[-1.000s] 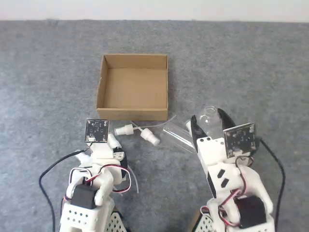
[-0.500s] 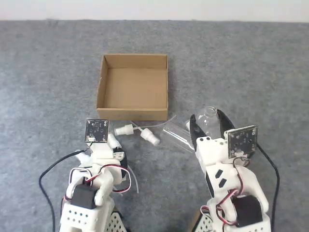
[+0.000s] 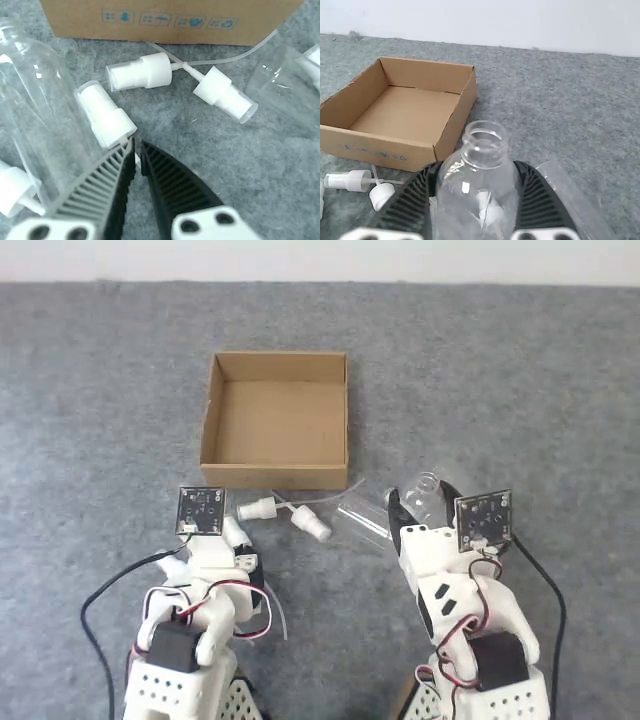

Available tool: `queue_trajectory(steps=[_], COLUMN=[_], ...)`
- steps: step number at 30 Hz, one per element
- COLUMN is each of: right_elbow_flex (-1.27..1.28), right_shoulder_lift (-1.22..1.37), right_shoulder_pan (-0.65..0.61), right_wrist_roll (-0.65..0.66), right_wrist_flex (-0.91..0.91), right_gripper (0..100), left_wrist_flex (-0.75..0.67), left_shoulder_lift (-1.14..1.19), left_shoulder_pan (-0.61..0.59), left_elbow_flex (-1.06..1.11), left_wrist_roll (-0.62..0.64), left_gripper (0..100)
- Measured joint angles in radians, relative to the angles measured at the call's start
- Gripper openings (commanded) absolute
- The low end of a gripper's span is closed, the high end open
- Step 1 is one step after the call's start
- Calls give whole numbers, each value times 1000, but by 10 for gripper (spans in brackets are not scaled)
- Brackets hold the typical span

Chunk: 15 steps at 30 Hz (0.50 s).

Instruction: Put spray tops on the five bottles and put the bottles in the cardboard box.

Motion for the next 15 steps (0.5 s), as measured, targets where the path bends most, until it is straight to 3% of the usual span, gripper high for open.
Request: queue_trajectory(steps=[15], right_elbow_flex=[23], right_shoulder_lift=[-15], right_shoulder_pan=[0], right_wrist_roll=[0], right_wrist_flex=[-9], right_gripper=[27], left_wrist_flex=[0], left_shoulder_lift=[0], left_shoulder_pan=[0], left_elbow_flex=[0], left_wrist_roll=[0], left_gripper=[12])
